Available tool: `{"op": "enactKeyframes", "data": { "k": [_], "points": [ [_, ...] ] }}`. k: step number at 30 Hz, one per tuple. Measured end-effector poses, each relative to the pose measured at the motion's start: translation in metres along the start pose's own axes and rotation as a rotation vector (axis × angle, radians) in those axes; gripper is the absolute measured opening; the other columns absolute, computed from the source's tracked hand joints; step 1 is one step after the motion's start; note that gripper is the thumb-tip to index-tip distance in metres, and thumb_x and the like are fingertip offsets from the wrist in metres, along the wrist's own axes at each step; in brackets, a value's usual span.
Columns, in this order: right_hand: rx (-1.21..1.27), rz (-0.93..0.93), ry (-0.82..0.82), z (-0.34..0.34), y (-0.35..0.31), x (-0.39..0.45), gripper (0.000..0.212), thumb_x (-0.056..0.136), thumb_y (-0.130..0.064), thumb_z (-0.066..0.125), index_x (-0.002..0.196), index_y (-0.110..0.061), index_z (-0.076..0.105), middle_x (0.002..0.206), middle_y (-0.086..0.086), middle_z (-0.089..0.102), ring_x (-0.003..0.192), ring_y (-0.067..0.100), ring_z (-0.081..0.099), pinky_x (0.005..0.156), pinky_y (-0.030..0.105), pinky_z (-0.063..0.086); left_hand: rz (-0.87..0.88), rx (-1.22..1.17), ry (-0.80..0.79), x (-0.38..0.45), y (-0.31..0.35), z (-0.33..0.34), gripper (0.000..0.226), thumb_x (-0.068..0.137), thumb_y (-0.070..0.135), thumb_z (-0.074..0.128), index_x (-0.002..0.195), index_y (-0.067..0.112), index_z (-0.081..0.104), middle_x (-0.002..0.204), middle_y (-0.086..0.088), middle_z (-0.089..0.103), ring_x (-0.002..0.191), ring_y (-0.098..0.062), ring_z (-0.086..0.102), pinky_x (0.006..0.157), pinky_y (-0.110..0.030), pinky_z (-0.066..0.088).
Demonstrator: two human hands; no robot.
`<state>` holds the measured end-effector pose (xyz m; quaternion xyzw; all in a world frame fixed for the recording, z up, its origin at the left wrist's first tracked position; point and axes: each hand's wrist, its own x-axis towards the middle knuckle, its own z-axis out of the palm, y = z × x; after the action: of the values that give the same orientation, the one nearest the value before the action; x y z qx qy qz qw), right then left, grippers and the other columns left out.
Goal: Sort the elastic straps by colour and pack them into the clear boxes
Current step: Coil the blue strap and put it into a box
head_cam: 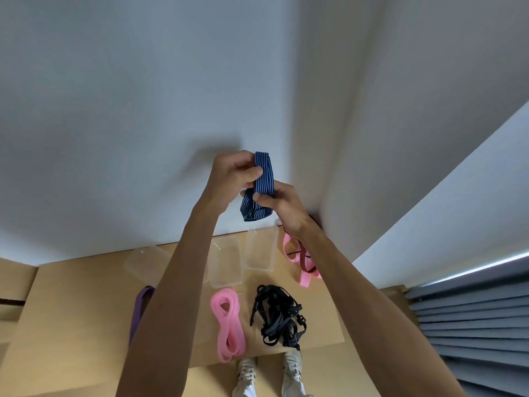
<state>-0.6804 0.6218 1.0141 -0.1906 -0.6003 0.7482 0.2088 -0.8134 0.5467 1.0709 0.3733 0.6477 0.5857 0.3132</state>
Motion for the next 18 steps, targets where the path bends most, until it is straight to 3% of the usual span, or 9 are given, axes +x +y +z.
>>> {"op": "enactKeyframes", "data": {
  "k": [2,5,7,9,12,14,18],
  "points": [
    [0.001,0.018,0.033,0.004,0.002,0.001,0.017,0.092,-0.007,0.062,0.106,-0.011,0.069,0.095,0.007,0.076,0.092,0.020,0.072,0.074,0.024,0.056,0.034,0.079,0.105,0.000,-0.002,0.003,0.014,0.079,0.007,0.066,0.090,0.004,0.074,0.077,-0.009,0.070,0.071,-0.018,0.064,0.068,-0.037,0.056],
    [-0.044,0.051,0.153,0.011,0.008,0.005,0.008,0.090,-0.003,0.065,0.097,0.001,0.065,0.087,0.019,0.071,0.077,0.025,0.068,0.076,0.044,0.058,0.050,0.203,0.400,-0.005,-0.018,0.009,0.010,0.077,0.013,0.072,0.087,0.014,0.074,0.076,0.005,0.071,0.071,-0.009,0.065,0.071,-0.030,0.056],
    [-0.073,0.065,0.257,0.013,0.013,0.006,0.011,0.088,-0.004,0.068,0.092,0.005,0.063,0.083,0.023,0.067,0.072,0.025,0.067,0.074,0.048,0.056,-0.079,0.188,0.505,-0.008,-0.030,0.008,0.012,0.079,0.020,0.074,0.091,0.020,0.070,0.081,0.008,0.069,0.077,-0.010,0.065,0.076,-0.027,0.053],
    [-0.104,0.052,0.304,0.012,0.016,0.007,0.012,0.088,-0.006,0.069,0.089,0.004,0.062,0.078,0.019,0.065,0.069,0.028,0.065,0.070,0.045,0.056,-0.289,-0.014,0.370,-0.012,-0.043,0.009,0.007,0.084,0.018,0.070,0.089,0.013,0.068,0.085,0.001,0.066,0.080,-0.017,0.062,0.080,-0.033,0.051],
    [-0.132,0.039,0.336,0.012,0.018,0.008,0.020,0.086,-0.010,0.069,0.077,0.001,0.056,0.064,0.006,0.052,0.058,0.019,0.051,0.054,0.031,0.047,-0.377,-0.110,0.095,-0.029,-0.060,0.015,0.022,0.087,0.021,0.059,0.091,0.001,0.068,0.084,-0.010,0.059,0.083,-0.019,0.060,0.088,-0.037,0.053],
    [-0.145,0.060,0.365,0.015,0.020,0.010,0.025,0.085,-0.013,0.069,0.072,0.000,0.052,0.061,0.001,0.047,0.057,0.017,0.046,0.054,0.029,0.042,-0.339,-0.094,0.058,-0.040,-0.072,0.014,0.016,0.089,0.016,0.058,0.091,0.005,0.070,0.082,-0.005,0.064,0.084,-0.017,0.065,0.092,-0.037,0.058],
    [-0.146,0.127,0.396,0.031,0.035,0.012,0.025,0.087,-0.013,0.065,0.075,0.004,0.051,0.064,0.008,0.048,0.060,0.020,0.046,0.056,0.035,0.042,-0.344,0.034,0.039,-0.052,-0.093,0.004,0.021,0.089,0.009,0.071,0.109,0.004,0.070,0.089,-0.013,0.076,0.086,-0.022,0.073,0.076,-0.034,0.057]
  ]
}}
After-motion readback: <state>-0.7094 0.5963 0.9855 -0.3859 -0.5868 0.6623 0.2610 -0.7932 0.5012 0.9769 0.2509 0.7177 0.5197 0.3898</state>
